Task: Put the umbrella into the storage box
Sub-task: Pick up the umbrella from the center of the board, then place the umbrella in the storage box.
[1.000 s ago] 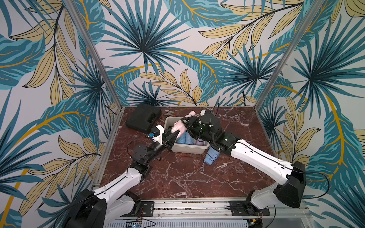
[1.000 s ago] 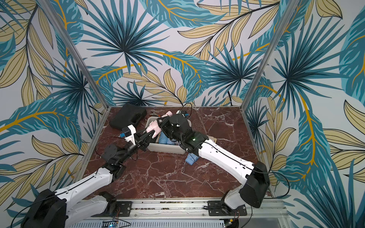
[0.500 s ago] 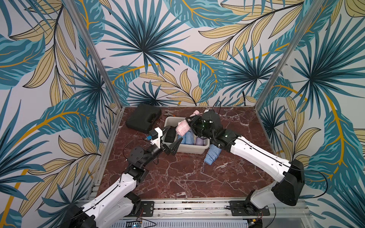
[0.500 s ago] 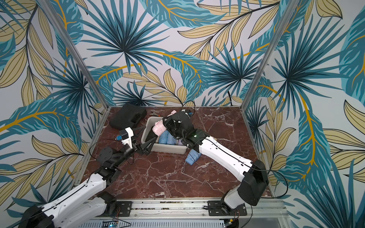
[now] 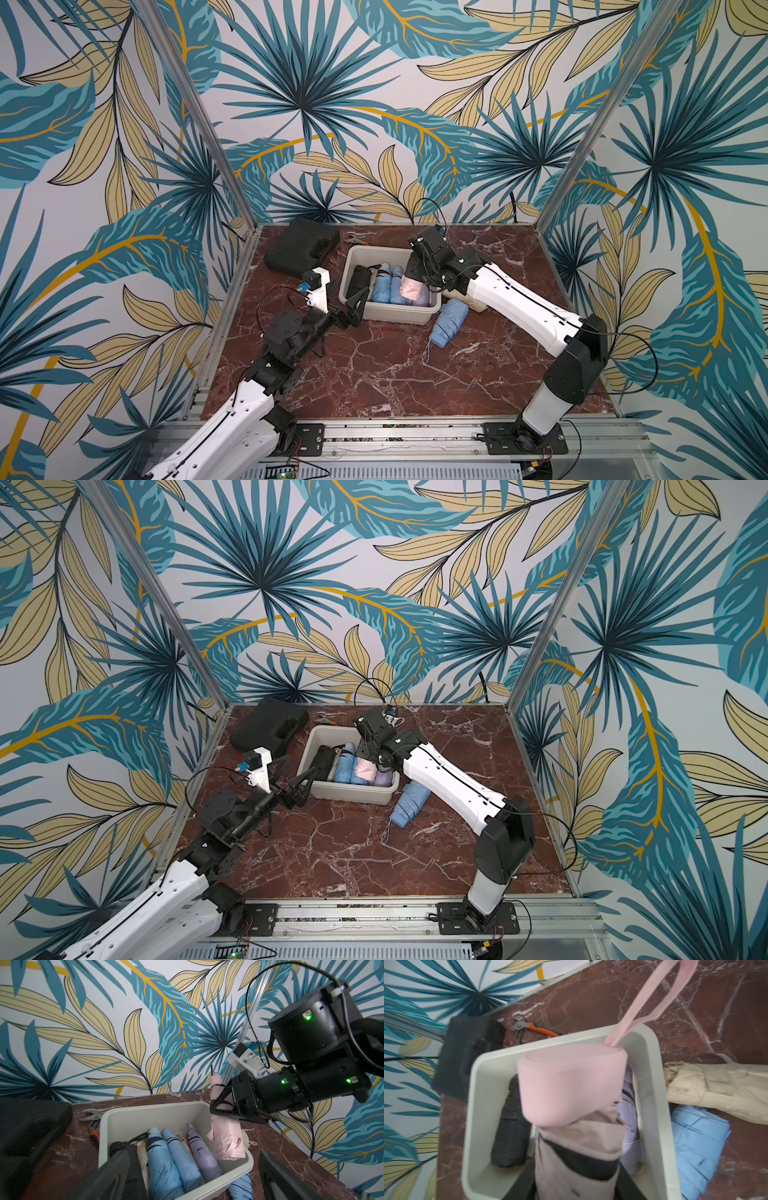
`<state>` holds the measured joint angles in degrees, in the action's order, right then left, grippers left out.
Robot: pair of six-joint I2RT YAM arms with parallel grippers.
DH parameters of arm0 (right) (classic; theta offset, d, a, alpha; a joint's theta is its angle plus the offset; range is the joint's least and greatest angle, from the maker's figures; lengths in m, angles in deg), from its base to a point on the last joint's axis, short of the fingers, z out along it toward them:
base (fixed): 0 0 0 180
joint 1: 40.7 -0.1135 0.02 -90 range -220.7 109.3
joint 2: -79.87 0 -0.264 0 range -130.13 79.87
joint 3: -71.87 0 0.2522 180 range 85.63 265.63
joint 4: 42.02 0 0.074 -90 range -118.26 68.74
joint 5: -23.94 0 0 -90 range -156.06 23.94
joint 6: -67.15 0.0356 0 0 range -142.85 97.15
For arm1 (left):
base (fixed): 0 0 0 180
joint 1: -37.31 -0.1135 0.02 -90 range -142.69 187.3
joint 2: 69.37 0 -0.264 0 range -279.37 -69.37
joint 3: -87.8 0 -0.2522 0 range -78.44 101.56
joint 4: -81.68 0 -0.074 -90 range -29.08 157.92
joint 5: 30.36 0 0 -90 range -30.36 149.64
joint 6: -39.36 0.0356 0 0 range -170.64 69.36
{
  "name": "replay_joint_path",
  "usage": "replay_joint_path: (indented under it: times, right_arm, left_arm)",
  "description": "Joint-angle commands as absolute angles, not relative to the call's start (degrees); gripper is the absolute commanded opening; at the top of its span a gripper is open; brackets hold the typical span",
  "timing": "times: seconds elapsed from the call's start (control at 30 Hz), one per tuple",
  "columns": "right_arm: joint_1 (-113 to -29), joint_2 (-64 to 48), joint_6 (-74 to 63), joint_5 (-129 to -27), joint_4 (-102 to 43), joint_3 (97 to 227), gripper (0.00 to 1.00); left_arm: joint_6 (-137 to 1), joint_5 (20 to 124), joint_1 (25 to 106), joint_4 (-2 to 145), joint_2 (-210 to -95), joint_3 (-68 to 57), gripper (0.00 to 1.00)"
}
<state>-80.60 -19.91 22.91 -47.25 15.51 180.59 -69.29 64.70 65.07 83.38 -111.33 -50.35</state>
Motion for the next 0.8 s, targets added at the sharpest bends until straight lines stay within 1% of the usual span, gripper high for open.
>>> replay_joint_path:
  times: [0.0,0.2,0.4,0.47,0.57,0.7,0.77]
  right_arm:
    - [-80.6,-21.4,15.2,-42.5,20.4,183.8,0.32]
    - [-79.9,-25.8,13.6,-44.0,23.9,187.2,0.32]
    - [-79.9,-28.5,16.8,-47.4,24.9,186.9,0.32]
    - [-79.9,-29.7,17.9,-48.1,24.9,186.6,0.34]
    - [-79.9,-31.2,18.5,-46.9,24.9,186.6,0.4]
    - [-79.9,-31.9,19.1,-45.3,24.8,186.5,0.54]
    - [-79.8,-31.8,19.3,-45.1,24.7,186.3,0.6]
  left_arm:
    - [-72.9,61.0,65.1,76.7,-110.7,-47.4,1.0]
    - [-75.9,60.0,65.1,75.3,-111.0,-47.5,1.0]
    - [-76.4,59.6,65.1,76.6,-112.0,-47.5,1.0]
    - [-75.9,59.8,65.0,76.3,-112.3,-46.7,1.0]
    - [-75.8,60.4,64.7,77.3,-112.6,-46.5,1.0]
    - [-77.0,61.3,64.5,83.5,-113.2,-48.7,1.0]
    - [-76.7,61.7,64.4,83.8,-114.1,-48.2,1.0]
